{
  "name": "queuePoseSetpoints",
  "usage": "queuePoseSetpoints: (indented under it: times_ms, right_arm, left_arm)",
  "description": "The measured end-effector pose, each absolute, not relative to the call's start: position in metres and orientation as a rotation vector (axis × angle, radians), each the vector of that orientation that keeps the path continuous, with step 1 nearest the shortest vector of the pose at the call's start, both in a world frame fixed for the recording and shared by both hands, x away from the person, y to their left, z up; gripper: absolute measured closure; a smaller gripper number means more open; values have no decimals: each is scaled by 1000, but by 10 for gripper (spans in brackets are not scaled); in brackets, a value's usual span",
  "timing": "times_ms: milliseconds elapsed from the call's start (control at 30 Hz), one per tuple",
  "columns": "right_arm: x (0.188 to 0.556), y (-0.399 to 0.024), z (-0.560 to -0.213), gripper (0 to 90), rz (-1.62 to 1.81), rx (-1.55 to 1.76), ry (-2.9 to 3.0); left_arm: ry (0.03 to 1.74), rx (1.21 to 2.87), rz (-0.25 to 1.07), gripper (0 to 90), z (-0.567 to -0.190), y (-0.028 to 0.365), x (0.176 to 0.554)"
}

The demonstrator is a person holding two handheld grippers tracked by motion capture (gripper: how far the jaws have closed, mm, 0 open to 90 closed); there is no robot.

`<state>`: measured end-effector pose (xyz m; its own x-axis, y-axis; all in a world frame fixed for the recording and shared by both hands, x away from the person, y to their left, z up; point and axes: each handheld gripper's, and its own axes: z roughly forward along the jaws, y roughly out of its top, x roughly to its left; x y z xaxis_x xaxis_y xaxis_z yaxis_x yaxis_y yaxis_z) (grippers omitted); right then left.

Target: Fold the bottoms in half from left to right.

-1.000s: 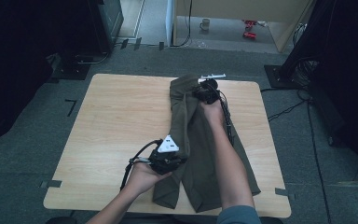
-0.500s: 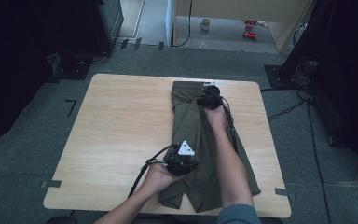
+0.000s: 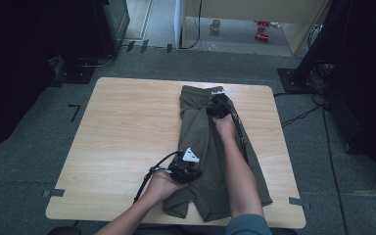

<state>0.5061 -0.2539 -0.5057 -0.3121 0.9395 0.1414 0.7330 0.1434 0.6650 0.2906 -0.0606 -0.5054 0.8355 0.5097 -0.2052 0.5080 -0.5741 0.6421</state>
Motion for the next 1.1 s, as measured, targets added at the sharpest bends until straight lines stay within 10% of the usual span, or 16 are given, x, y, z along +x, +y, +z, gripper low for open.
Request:
queuePoseSetpoints:
  times_ms: [1100]
  right_arm:
    - [506,-215,-506,859,984,1633,2127]
  left_arm:
    - [989,2257,228,886,-500,69,332]
